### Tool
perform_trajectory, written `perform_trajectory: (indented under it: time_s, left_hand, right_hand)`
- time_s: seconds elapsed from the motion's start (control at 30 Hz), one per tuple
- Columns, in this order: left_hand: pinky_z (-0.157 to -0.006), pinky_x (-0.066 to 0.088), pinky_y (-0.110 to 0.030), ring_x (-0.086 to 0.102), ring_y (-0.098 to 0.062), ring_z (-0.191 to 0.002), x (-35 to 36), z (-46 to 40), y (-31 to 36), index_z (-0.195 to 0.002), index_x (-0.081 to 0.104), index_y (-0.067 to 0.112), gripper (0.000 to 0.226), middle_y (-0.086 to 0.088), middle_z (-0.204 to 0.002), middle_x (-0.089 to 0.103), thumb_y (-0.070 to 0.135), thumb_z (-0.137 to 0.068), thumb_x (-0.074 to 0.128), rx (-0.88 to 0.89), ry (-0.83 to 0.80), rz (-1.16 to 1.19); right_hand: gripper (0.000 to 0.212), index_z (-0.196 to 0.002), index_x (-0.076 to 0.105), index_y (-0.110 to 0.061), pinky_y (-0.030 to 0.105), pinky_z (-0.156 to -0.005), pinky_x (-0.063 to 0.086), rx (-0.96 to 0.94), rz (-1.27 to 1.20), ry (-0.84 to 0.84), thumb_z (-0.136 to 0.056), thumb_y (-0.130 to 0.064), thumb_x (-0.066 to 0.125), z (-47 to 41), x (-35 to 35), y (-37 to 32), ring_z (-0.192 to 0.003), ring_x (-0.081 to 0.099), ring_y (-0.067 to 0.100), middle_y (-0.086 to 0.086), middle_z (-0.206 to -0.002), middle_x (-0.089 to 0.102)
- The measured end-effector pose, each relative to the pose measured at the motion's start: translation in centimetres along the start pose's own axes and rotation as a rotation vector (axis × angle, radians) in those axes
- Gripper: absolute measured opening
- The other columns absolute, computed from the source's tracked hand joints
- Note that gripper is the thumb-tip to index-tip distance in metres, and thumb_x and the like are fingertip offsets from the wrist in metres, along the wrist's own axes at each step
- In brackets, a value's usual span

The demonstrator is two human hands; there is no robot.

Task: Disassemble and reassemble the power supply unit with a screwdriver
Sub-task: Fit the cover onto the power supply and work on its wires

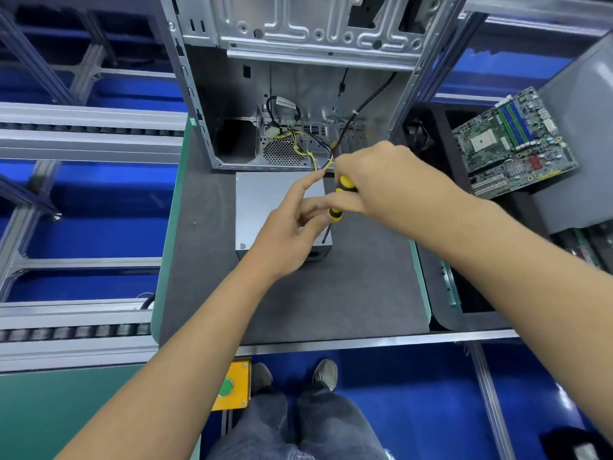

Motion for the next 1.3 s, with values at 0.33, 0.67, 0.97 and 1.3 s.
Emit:
perform_trajectory:
  time_s: [0.33,0.67,0.97,1.3]
  left_hand:
    - [-0.086,0.054,-0.036,0.070,-0.017,-0.090,-3.6,2.2,-0.5,-0.112,0.061,0.032,0.033,0.008,-0.093,0.074,0.006,-0.093,0.063,0.044,0.398,-0.031]
    - [-0.081,0.045,-0.008,0.062,0.004,-0.090,-8.5,8.7,-5.4,-0.108,0.073,0.014,0.019,0.000,-0.100,0.069,0.006,-0.092,0.068,-0.058,0.581,-0.381]
    - [-0.075,0.050,-0.014,0.065,-0.005,-0.086,-6.8,7.9,-5.3,-0.096,0.079,0.010,0.010,0.000,-0.093,0.071,0.008,-0.087,0.075,0.079,0.584,-0.471]
    - [-0.075,0.049,-0.013,0.064,-0.008,-0.084,-7.0,8.0,-5.5,-0.095,0.078,0.010,0.008,-0.001,-0.092,0.069,0.010,-0.087,0.075,0.075,0.567,-0.476]
  right_hand:
    - [0.022,-0.099,0.047,-0.022,0.036,-0.072,0.053,-0.029,-0.474,0.052,-0.090,-0.026,0.066,0.0,1.6,-0.2,-0.077,0.064,0.020,-0.007,-0.080,0.063]
    - [0.016,-0.097,0.039,-0.021,0.025,-0.053,0.051,0.243,-1.127,0.437,-0.099,-0.019,0.056,-1.2,6.5,-2.7,-0.061,0.071,0.012,0.003,-0.072,0.063]
    - [0.017,-0.101,0.039,-0.017,0.025,-0.058,0.053,0.349,-1.259,0.428,-0.098,-0.017,0.055,-2.2,9.2,-5.5,-0.059,0.068,0.014,0.012,-0.075,0.069]
    - [0.018,-0.098,0.039,-0.021,0.021,-0.058,0.051,0.289,-1.229,0.451,-0.098,-0.018,0.056,-2.4,8.7,-5.8,-0.059,0.068,0.011,0.016,-0.077,0.068]
Point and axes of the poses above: each hand's wrist, its own z-axis away from the middle knuckle, its own x-axis out of the palm, y = z × x, the point moved 1 cm from there along -z, towards the middle knuckle
